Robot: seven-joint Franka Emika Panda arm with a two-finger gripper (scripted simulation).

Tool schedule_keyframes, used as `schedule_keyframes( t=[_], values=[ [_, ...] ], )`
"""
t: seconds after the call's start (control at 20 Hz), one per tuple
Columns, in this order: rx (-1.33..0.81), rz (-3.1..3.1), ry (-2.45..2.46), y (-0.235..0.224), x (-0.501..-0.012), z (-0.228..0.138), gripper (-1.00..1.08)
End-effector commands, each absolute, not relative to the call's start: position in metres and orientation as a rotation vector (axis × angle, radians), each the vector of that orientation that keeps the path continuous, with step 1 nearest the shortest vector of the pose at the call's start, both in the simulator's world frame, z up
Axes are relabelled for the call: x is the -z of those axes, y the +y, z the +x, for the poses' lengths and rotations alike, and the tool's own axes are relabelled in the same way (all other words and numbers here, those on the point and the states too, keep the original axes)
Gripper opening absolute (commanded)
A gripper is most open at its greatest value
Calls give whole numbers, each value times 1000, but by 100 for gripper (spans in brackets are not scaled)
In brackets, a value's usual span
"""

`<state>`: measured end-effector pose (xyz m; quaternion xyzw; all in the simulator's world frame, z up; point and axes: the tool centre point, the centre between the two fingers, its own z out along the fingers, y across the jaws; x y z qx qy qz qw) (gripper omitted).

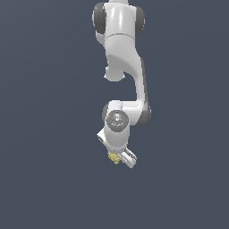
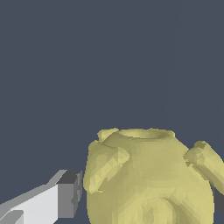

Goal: Pick up the object and move it to a goal position.

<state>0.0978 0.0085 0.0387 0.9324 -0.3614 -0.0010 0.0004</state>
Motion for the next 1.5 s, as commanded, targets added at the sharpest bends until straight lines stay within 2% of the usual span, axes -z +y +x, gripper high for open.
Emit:
schedule_keyframes(
  t=[0.0, 0.05, 0.85, 1.45],
  values=[
    [0, 2929, -1136, 8, -40, 99, 100],
    [0, 2929, -1136, 8, -40, 99, -100],
    [0, 2929, -1136, 5, -47, 96, -100],
    [1, 2930, -1136, -29, -113, 72, -100]
  ],
)
